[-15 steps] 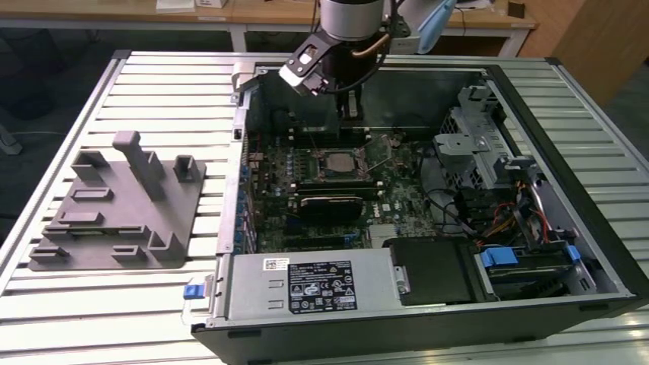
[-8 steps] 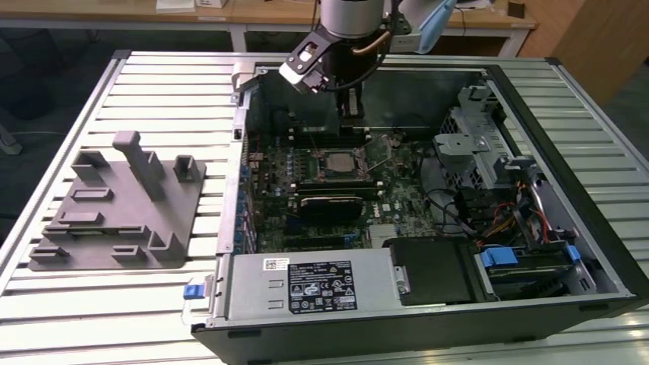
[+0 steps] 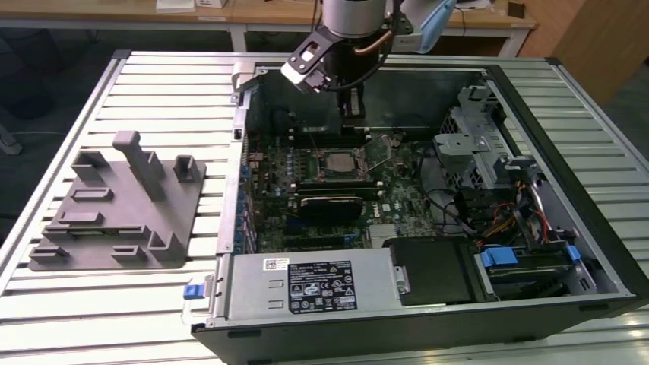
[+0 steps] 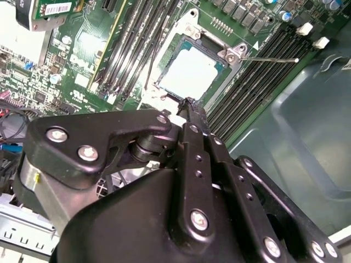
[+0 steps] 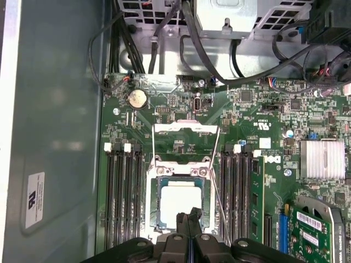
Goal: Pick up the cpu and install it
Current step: 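Close the cpu cover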
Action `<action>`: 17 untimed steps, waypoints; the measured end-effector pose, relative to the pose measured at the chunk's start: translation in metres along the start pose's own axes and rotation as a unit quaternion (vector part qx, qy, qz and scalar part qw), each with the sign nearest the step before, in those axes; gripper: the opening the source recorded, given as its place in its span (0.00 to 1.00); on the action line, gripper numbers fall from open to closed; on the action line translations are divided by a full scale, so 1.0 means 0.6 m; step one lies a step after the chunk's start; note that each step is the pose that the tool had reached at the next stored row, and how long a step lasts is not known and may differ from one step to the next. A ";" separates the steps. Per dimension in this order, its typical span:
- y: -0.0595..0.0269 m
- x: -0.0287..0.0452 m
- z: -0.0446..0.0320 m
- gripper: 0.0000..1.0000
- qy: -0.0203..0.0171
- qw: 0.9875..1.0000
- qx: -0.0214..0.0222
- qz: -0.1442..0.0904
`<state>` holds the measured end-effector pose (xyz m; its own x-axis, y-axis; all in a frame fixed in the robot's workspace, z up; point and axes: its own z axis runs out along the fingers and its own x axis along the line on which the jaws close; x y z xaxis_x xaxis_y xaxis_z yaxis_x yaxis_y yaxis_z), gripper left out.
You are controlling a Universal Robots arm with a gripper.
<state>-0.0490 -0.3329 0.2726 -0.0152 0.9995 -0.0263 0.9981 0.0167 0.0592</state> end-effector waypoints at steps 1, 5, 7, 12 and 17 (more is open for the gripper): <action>0.002 0.000 0.000 0.11 0.000 1.000 0.000 0.000; 0.008 0.000 0.001 0.11 0.000 1.000 0.000 0.000; 0.011 0.000 0.001 0.11 0.000 1.000 0.000 0.000; 0.017 0.000 0.001 0.11 0.000 1.000 0.000 0.000; 0.024 0.000 0.001 0.11 0.000 1.000 0.000 0.000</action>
<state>-0.0347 -0.3329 0.2725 -0.0153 0.9995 -0.0262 0.9981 0.0168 0.0592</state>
